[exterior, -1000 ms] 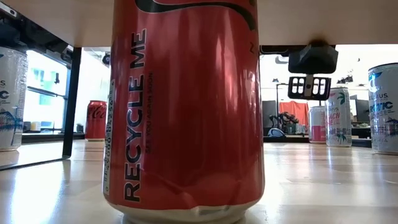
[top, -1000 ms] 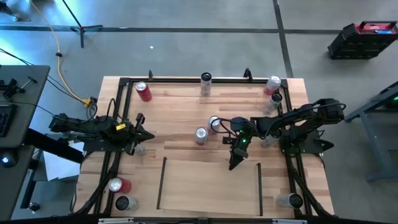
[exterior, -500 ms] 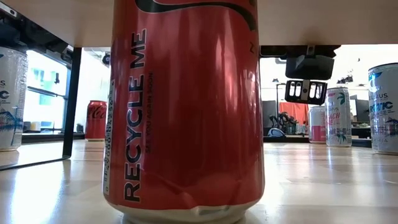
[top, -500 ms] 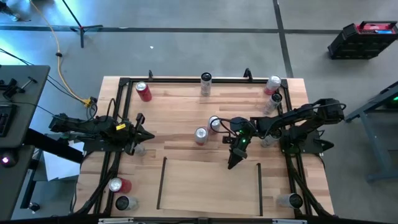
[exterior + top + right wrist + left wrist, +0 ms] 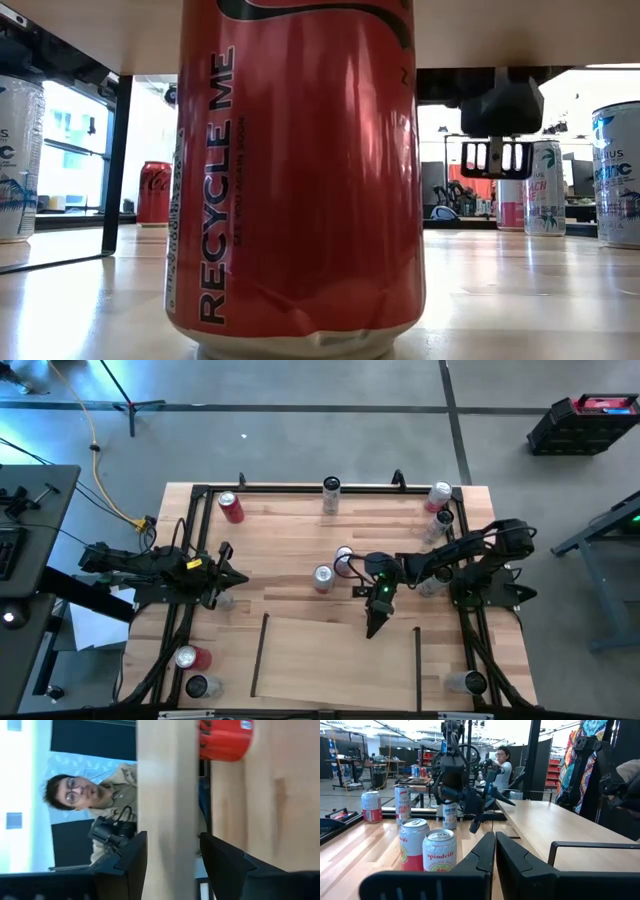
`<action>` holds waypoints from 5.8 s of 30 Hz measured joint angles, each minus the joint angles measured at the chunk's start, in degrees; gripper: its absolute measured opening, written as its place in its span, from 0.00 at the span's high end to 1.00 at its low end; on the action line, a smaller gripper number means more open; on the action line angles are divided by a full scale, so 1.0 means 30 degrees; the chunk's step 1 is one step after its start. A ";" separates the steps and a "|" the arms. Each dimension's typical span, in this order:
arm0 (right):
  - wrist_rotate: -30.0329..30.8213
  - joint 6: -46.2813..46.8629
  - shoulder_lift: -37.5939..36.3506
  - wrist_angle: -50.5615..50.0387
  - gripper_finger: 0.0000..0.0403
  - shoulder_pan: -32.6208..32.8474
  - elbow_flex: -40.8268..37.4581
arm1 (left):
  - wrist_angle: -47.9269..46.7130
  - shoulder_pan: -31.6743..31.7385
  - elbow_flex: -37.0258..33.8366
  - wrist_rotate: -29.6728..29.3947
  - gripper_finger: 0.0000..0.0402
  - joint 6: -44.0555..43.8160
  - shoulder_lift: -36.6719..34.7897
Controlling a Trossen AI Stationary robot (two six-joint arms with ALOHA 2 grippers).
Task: Place canned beverage on shelf
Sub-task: Move the shelf to the center of the table
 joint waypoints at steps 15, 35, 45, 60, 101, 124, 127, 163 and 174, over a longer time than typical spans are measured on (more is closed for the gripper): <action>0.0117 -0.0443 0.0310 0.0023 0.60 0.0466 0.0000 | 0.0001 -0.0001 0.0000 0.0000 0.99 0.0002 -0.0001; -0.0784 0.0483 0.1174 0.2878 0.89 -0.0373 0.0000 | 0.0000 -0.0007 0.0000 0.0000 0.99 0.0003 0.0005; -0.0867 0.0344 0.1144 0.3118 0.89 -0.1416 -0.0007 | 0.0000 0.0000 0.0000 0.0000 0.99 0.0003 0.0003; -0.1406 -0.0349 0.1137 0.2718 0.88 -0.3575 -0.0005 | 0.0000 -0.0005 0.0000 0.0000 0.99 0.0003 -0.0001; 0.1486 -0.5241 -0.3045 -0.2028 0.64 -0.5723 -0.0007 | 0.0000 -0.0007 0.0000 0.0000 0.99 0.0003 -0.0001; 0.6296 -1.2068 -0.4575 -0.8263 0.61 -0.5878 0.0033 | 0.0000 -0.0004 0.0000 0.0000 0.99 0.0003 0.0000; 0.6543 -1.2314 -0.4583 -0.8223 0.56 -0.5764 0.0044 | 0.0000 -0.0007 -0.0006 0.0000 0.99 -0.0002 0.0001; 1.2358 -1.8120 -0.4553 -1.7675 0.51 -0.2643 0.5377 | 0.0000 0.0000 0.0000 0.0000 0.99 -0.0004 0.0000; 1.3972 -1.8615 -0.4510 -1.8134 0.51 -0.2404 0.6209 | 0.0000 -0.0007 0.0000 0.0000 0.99 0.0003 0.0007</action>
